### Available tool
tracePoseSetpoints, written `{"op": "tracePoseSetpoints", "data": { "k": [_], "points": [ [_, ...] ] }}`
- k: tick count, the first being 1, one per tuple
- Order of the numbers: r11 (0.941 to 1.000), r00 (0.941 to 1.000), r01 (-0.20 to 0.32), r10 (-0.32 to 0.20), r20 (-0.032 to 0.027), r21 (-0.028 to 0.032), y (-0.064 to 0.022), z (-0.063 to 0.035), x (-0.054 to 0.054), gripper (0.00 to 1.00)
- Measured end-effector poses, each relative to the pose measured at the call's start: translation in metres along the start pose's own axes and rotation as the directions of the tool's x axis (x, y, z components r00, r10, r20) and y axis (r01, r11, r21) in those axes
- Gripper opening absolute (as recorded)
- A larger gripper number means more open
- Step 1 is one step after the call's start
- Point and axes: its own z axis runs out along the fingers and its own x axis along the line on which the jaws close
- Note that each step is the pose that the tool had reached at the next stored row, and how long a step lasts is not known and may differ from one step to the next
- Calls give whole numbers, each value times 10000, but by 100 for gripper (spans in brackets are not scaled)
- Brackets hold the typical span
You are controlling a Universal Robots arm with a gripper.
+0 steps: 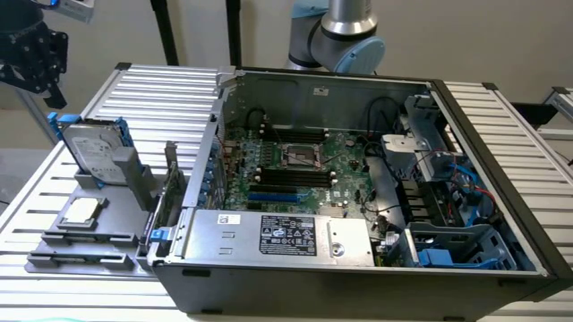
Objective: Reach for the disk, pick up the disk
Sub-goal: 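Pick up the disk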
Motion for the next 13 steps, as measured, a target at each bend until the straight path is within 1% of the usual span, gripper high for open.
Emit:
{"op": "tracePoseSetpoints", "data": {
  "k": [3, 5, 13],
  "points": [
    [9991, 9991, 432, -432, -11, 2, 0, 0, 0, 11],
    [9983, 9983, 587, -587, -13, 1, -2, 0, -2, 11],
    [9973, 9973, 736, -736, 2, 1, -22, 1, -41, 11]
  ]
}}
